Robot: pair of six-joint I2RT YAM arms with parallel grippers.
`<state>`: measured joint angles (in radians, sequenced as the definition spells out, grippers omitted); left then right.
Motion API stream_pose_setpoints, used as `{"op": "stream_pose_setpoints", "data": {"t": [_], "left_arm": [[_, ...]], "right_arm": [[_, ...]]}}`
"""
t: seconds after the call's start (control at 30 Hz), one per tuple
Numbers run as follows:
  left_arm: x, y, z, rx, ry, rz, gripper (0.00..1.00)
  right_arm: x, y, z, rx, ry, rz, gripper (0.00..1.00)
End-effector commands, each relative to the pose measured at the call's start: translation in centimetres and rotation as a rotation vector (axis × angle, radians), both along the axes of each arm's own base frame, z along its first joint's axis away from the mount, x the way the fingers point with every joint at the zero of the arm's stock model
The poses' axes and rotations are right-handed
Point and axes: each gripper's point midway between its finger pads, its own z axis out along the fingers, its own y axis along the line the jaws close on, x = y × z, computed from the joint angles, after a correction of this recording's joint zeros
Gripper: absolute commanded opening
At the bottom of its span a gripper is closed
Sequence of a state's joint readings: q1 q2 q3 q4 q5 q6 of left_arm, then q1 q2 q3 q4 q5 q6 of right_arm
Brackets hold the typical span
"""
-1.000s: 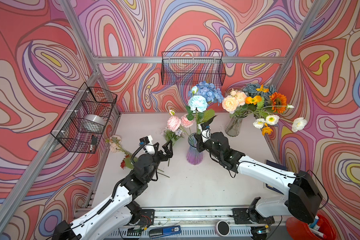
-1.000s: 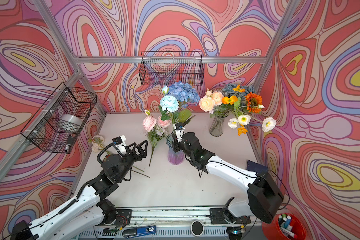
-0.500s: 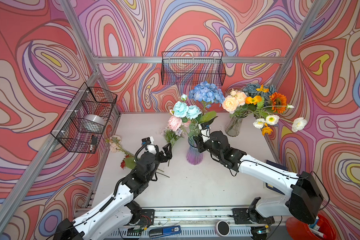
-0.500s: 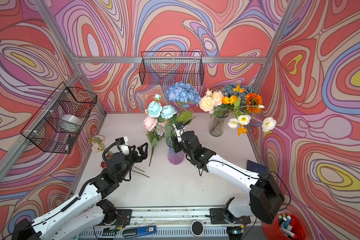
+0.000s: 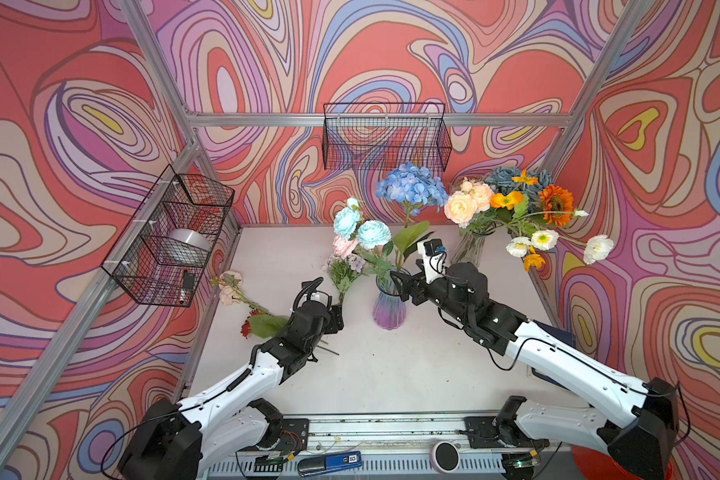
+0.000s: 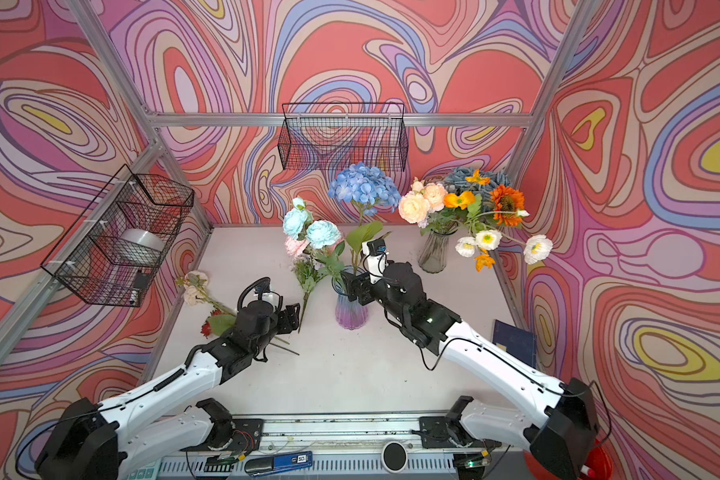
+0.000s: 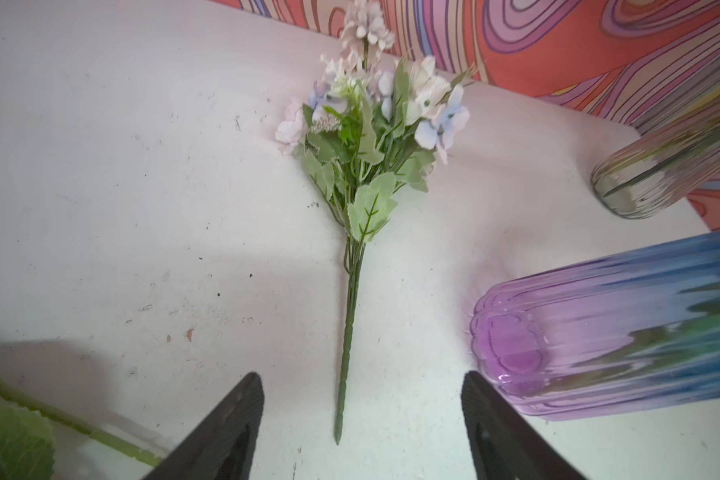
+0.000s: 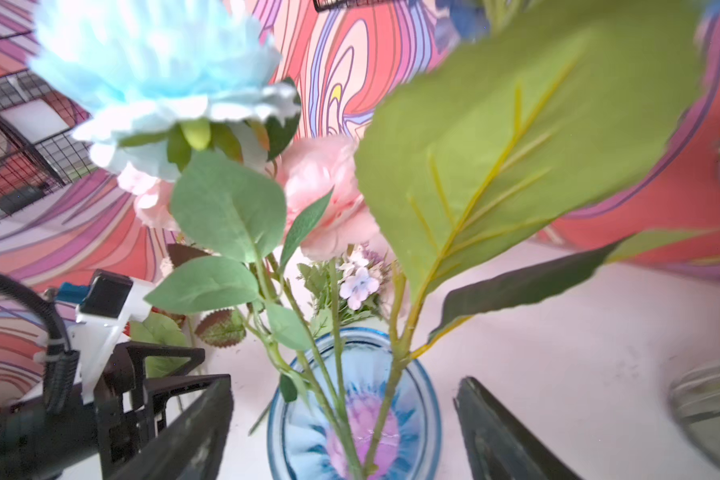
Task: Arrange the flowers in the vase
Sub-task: 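Grasp the pink-white bouquet stems with left while right releases the peony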
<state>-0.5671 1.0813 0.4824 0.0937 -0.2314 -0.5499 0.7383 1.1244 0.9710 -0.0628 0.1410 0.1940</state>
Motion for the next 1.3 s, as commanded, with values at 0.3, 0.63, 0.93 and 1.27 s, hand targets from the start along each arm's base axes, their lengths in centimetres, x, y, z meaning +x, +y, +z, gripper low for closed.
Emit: {"op": "stream_pose_setpoints", "data": {"t": [0.3, 0.63, 0.93, 1.27], "left_arm": [[4.1, -3.3, -3.5, 0.051, 0.14, -0.114, 0.68], [6.3, -2.6, -8.8, 0.162, 0.319, -0.066, 0.48], [6.9, -3.2, -11.3, 0.186, 0.39, -0.082, 0.23], [7.0, -2.8, -10.1, 0.193, 0.343, -0.074, 0.0]], "right_arm": [[-0.6, -4.1, -0.9, -0.041, -0.022, -0.148, 0.98], [-1.1, -5.7, -0.5, -0.046, -0.046, -0.192, 0.98], [-1.1, -6.1, -0.4, -0.054, -0.051, -0.214, 0.98], [-0.7, -5.7, -0.1, -0.05, -0.06, -0.21, 0.98]]}}
